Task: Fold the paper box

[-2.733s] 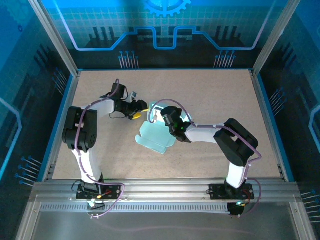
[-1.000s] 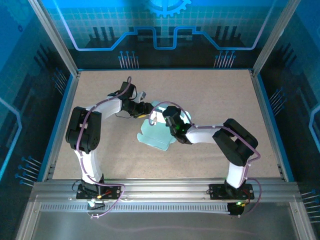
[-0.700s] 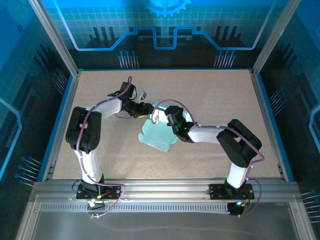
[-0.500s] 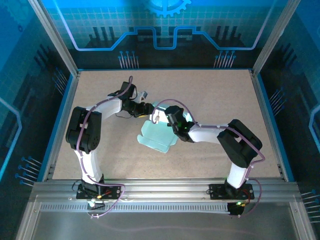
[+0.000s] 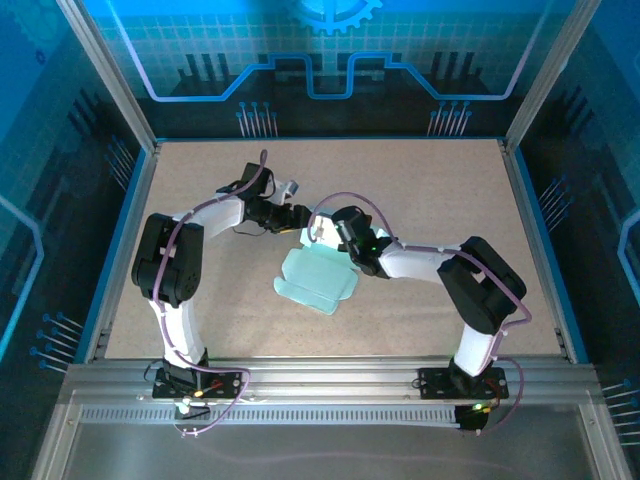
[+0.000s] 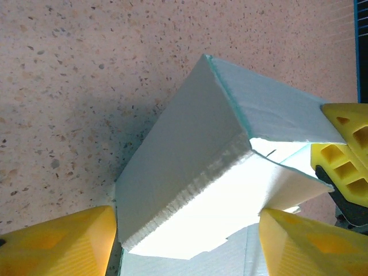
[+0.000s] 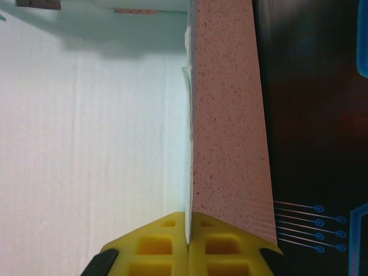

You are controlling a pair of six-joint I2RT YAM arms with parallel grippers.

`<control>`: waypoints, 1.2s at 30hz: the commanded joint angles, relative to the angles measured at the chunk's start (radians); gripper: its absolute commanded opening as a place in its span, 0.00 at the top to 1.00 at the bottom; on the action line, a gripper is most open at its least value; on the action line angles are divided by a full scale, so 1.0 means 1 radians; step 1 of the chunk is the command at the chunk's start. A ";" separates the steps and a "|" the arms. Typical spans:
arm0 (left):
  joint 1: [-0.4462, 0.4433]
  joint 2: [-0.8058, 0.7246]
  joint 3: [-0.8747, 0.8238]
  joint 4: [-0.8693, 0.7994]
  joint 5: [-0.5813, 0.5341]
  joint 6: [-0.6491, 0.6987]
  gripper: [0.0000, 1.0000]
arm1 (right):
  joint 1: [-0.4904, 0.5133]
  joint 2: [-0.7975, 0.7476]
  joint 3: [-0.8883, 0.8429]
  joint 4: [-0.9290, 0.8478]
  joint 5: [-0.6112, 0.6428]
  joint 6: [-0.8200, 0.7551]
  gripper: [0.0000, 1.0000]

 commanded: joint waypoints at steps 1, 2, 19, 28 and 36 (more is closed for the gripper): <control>0.006 -0.026 -0.019 0.042 0.068 0.021 0.32 | -0.006 -0.031 0.037 -0.043 -0.012 -0.019 1.00; 0.007 -0.026 -0.020 0.046 0.076 0.023 0.32 | -0.007 -0.033 0.040 -0.050 -0.016 -0.016 1.00; 0.028 -0.189 -0.183 0.279 0.043 -0.069 0.14 | 0.001 -0.038 0.000 0.051 0.038 -0.029 1.00; 0.032 -0.272 -0.251 0.299 -0.076 -0.025 0.13 | 0.020 -0.029 -0.031 0.165 0.061 -0.099 1.00; 0.041 -0.299 -0.270 0.331 -0.168 -0.050 0.13 | 0.059 0.027 -0.085 0.404 0.148 -0.250 1.00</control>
